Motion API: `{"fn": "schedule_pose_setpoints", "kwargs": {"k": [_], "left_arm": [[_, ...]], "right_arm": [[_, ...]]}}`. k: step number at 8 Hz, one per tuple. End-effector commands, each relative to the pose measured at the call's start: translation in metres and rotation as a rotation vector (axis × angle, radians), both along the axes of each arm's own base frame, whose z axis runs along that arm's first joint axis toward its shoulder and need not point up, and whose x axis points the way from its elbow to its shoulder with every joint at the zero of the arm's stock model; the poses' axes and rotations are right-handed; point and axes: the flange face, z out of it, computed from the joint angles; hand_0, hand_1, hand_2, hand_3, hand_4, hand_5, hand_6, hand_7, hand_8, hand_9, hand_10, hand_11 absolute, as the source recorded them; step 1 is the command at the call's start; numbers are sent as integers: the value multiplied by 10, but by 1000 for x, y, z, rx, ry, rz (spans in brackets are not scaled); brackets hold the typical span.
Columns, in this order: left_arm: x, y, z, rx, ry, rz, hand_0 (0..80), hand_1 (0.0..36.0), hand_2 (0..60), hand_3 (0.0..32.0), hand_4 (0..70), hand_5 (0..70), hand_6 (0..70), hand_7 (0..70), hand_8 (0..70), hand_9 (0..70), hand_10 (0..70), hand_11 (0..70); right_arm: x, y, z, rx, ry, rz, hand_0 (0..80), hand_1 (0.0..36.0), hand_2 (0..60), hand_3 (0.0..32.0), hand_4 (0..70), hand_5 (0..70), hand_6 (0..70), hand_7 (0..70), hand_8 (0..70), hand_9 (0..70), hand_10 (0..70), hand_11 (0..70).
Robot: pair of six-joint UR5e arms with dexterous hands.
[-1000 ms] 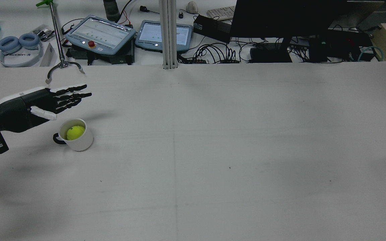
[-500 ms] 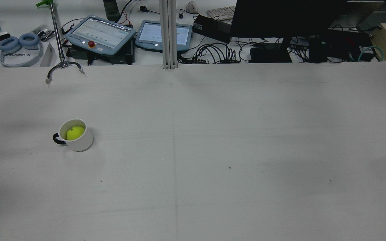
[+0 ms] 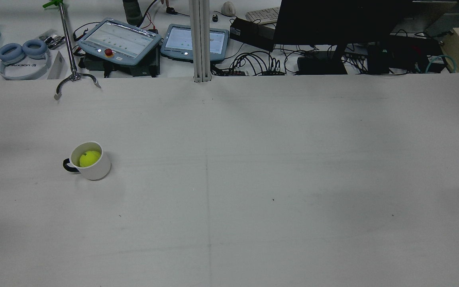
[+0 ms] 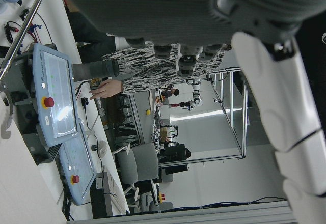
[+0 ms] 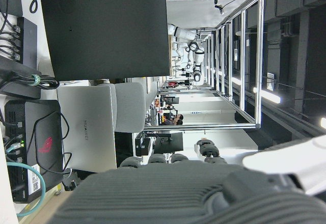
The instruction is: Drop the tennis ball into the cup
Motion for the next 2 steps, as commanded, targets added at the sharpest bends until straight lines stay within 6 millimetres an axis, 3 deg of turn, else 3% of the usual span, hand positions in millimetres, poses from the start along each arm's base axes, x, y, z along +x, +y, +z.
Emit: {"fn": "schedule_pose_setpoints", "kwargs": {"k": [1, 2], "left_arm": [[-13, 17, -4, -62, -8, -10, 386, 75, 62, 8, 0, 34, 71, 3, 14, 3, 0, 0], [-17, 20, 5, -110, -13, -13, 441, 110, 38, 4, 0, 29, 4, 7, 6, 4, 0, 0]], "right_arm": [[0, 0, 0, -1, 0, 0, 0, 0, 0, 0, 0, 0, 0, 0, 0, 0, 0, 0], [0, 0, 0, -1, 0, 0, 0, 0, 0, 0, 0, 0, 0, 0, 0, 0, 0, 0]]}}
